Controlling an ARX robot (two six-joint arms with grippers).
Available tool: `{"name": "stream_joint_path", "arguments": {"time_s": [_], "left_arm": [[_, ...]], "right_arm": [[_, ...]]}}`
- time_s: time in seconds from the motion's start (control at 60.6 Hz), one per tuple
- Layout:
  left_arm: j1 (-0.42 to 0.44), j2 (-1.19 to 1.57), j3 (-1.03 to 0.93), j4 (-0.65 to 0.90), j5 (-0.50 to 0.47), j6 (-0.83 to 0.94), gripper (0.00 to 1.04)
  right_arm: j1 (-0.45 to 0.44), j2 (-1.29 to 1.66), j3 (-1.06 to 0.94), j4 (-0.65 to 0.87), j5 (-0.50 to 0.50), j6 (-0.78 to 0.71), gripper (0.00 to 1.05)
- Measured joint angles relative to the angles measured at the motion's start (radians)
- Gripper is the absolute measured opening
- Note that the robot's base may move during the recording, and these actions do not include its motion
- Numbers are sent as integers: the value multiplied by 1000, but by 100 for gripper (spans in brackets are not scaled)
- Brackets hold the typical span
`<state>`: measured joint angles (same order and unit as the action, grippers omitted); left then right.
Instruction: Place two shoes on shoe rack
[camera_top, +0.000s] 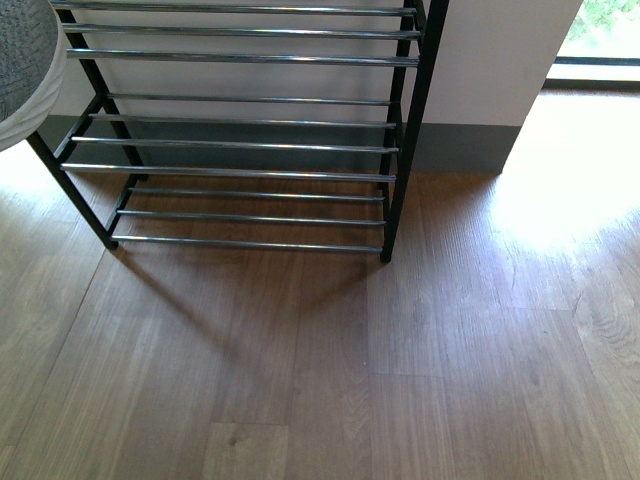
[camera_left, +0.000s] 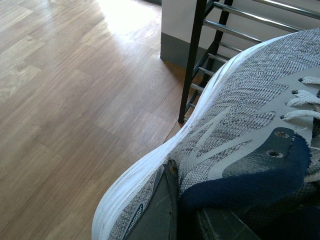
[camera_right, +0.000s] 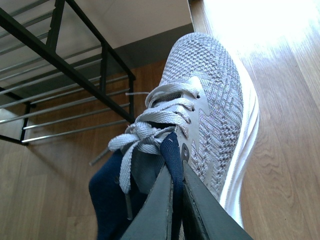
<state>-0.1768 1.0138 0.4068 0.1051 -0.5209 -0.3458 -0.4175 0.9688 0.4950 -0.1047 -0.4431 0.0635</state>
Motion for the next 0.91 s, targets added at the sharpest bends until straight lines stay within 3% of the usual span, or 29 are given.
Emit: {"name": "stream_joint_path", "arguments": {"time_s": [0.908], "left_arm": [[-1,0,0,0,1,0,2]], "right_arm": [[0,0,0,0,2,0,1]]}}
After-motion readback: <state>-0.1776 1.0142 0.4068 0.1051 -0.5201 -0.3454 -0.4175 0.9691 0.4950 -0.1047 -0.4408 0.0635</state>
